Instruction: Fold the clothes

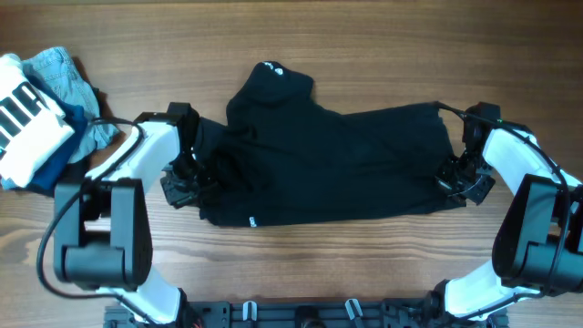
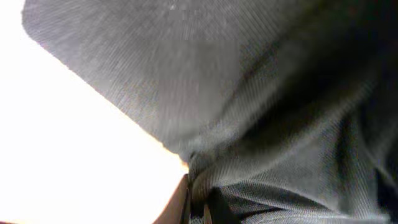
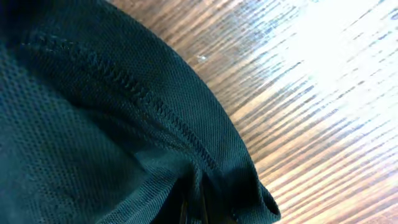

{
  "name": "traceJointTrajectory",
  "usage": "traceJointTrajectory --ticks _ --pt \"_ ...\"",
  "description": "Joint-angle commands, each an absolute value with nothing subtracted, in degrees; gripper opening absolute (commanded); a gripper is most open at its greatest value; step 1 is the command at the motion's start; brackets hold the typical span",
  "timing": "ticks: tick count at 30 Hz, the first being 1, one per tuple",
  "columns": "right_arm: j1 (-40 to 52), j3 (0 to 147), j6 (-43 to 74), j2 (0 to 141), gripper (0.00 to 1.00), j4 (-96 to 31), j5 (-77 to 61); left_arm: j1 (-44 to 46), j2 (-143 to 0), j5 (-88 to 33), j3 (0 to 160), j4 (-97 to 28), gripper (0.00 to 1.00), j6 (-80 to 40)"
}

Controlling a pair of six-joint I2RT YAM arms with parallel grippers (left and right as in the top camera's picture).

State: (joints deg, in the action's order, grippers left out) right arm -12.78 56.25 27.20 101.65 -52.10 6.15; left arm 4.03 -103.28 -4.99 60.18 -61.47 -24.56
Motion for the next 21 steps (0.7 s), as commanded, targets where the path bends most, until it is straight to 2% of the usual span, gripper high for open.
traceJointTrajectory --ticks 1,3,4,5,6,7,8,13,16,21 --pt "-13.15 54.13 28.45 99.24 0.04 -52.49 9.08 4.08 -94.67 -3.81 59.83 -62.76 0.07 -25.93" --pt "-13.13 54.43 28.47 96.40 0.05 -52.56 7.27 4.08 -90.61 -6.22 60.01 -62.06 0.32 -25.80" --pt "-13.13 54.68 28.45 94.80 0.10 -52.56 6.52 4.08 -88.82 -7.14 60.14 -61.36 0.47 -25.74" --pt "-13.13 55.20 28.40 92.86 0.16 -52.56 5.93 4.08 -87.11 -8.08 60.23 -60.07 0.66 -25.74" --pt "-13.13 55.90 28.03 90.96 0.48 -52.53 5.87 4.08 -84.93 -9.02 60.25 -57.93 0.91 -25.74" --pt "-13.13 56.51 26.81 89.49 0.72 -52.45 5.58 4.08 -83.33 -9.65 60.25 -55.53 1.00 -25.71" --pt "-13.13 57.08 25.12 88.25 0.75 -52.29 4.40 4.08 -82.15 -9.82 60.25 -53.39 1.00 -25.71" --pt "-13.13 57.56 19.22 84.55 0.75 -49.21 -4.43 4.36 -80.09 -18.37 60.25 -36.64 1.00 -19.84" --pt "-13.13 57.56 17.96 84.53 0.75 -48.53 -6.52 5.45 -82.72 -18.61 60.45 -26.24 1.00 -18.28" --pt "-13.13 57.56 18.00 84.53 0.75 -48.69 -6.52 5.87 -95.68 -18.65 69.56 -24.84 1.00 -12.73"
